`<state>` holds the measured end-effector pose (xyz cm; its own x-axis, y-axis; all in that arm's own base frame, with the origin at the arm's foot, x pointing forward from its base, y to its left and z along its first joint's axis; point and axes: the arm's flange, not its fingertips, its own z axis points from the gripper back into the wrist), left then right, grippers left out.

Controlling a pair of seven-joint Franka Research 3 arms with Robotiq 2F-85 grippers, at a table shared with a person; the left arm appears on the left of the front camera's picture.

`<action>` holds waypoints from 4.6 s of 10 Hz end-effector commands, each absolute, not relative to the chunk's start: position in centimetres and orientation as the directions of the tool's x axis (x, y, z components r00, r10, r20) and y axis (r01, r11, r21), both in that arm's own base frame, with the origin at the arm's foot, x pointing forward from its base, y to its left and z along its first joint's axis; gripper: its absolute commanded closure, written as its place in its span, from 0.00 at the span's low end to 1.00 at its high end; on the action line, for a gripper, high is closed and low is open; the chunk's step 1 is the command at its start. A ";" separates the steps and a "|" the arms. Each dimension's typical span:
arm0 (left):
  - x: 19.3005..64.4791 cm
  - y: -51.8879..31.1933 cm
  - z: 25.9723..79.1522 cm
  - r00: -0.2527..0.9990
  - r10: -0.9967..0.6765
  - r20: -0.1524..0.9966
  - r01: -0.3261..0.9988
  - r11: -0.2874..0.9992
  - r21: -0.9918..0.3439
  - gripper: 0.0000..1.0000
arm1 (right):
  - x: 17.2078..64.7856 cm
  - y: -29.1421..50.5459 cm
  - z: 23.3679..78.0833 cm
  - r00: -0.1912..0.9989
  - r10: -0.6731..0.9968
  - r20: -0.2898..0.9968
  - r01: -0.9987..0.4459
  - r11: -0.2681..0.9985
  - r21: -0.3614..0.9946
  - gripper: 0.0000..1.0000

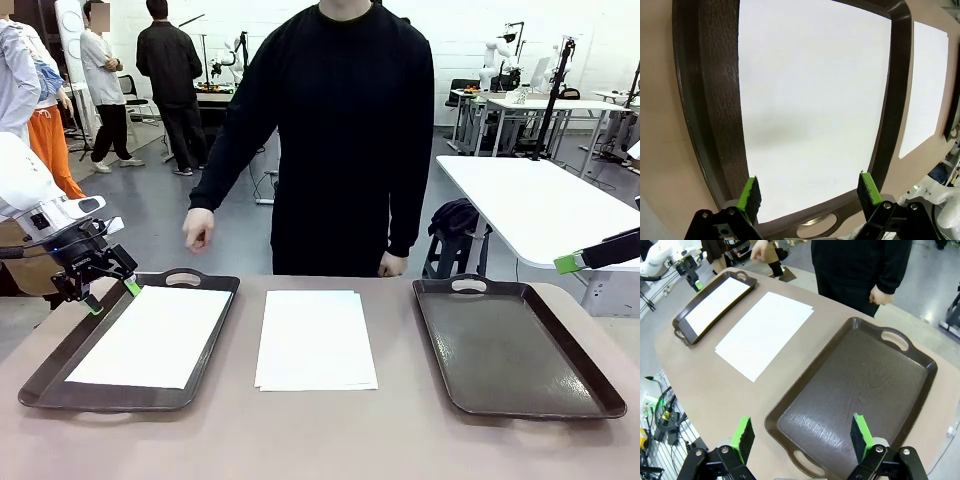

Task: Sort the A4 documents.
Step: Receive the A4 Paper.

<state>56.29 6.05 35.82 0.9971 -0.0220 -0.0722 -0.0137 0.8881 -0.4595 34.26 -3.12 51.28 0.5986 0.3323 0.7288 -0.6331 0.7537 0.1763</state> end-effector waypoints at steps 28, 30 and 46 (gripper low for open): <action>38.3 4.1 51.4 0.682 -0.394 0.616 0.642 0.727 -0.245 0.00 | 34.4 -3.1 51.1 0.597 0.326 0.733 -0.640 0.744 0.191 0.00; 38.6 4.4 51.3 0.720 -0.319 0.617 0.591 0.747 -0.303 0.00 | 34.4 -3.1 51.1 0.597 0.326 0.733 -0.640 0.744 0.191 0.00; 40.0 4.4 51.6 0.707 -0.365 0.605 0.652 0.667 -0.361 0.00 | 34.4 -3.1 51.1 0.597 0.326 0.733 -0.640 0.744 0.191 0.00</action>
<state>39.44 3.81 51.52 0.7009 -0.3628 0.6141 0.6514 0.6762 -0.3440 34.25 -3.13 51.27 0.5991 0.3325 0.7284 -0.6329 0.7539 0.1764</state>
